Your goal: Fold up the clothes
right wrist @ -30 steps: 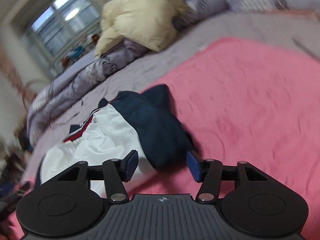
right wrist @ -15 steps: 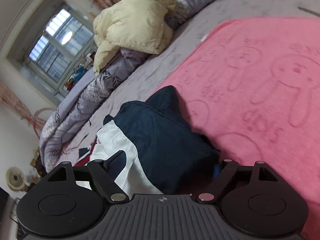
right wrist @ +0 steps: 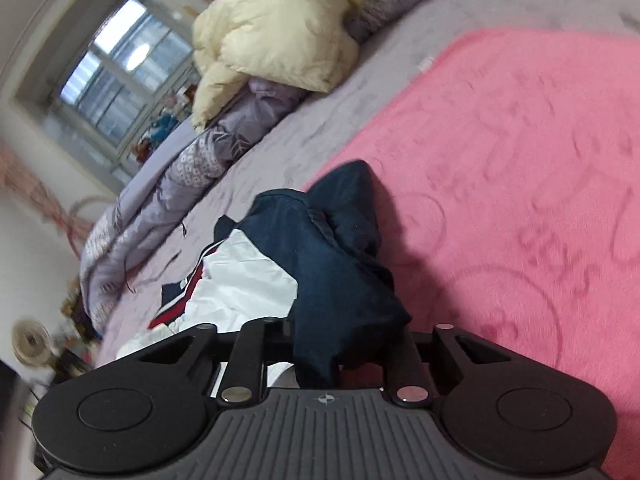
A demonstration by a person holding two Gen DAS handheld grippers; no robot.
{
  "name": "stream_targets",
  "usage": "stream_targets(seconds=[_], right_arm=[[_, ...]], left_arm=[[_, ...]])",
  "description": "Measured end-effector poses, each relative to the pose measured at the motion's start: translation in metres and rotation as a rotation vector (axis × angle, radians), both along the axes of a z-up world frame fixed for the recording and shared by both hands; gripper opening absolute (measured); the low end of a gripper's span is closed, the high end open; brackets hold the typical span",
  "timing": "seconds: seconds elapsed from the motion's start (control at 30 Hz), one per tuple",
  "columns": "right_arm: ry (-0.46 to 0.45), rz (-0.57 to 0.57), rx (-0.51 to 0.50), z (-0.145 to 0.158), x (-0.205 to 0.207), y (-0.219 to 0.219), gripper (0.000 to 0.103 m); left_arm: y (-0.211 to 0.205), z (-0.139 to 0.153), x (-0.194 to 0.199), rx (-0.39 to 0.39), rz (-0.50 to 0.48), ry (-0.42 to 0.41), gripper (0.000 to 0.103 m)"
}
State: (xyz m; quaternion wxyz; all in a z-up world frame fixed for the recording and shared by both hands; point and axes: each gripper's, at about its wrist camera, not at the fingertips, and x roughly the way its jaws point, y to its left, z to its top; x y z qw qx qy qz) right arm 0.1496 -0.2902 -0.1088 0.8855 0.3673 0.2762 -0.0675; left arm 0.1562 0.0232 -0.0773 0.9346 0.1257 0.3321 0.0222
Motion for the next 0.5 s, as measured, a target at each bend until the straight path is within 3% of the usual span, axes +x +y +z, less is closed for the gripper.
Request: stream_targets(seconds=[0.03,0.07,0.1,0.17,0.3,0.37,0.5], right_arm=[[-0.002,0.008,-0.038,0.008,0.001,0.005,0.015],[-0.021,0.028,-0.086,0.021,0.002,0.016,0.014],[-0.049,0.055,-0.141,0.037,0.004,0.030,0.014],[-0.120,0.154,-0.285,0.070,0.010,0.075,0.014],[-0.264,0.415,-0.528,0.115,0.021,0.197,0.014],[-0.297,0.537,-0.606,0.112,0.025,0.258,0.014],[-0.198,0.735,-0.686,0.067,0.036,0.348,0.014]], left_arm=[[0.011,-0.004,0.001,0.051,0.040,0.025,0.091],[0.026,-0.001,-0.004,0.031,0.064,0.019,0.091],[0.042,0.003,-0.010,-0.004,0.079,0.005,0.092],[0.075,0.020,-0.033,-0.144,0.066,-0.056,0.095],[0.119,0.029,-0.059,-0.102,0.200,-0.082,0.094],[0.139,0.028,-0.070,-0.135,0.231,-0.074,0.094],[0.169,0.016,-0.085,-0.160,0.307,-0.036,0.094]])
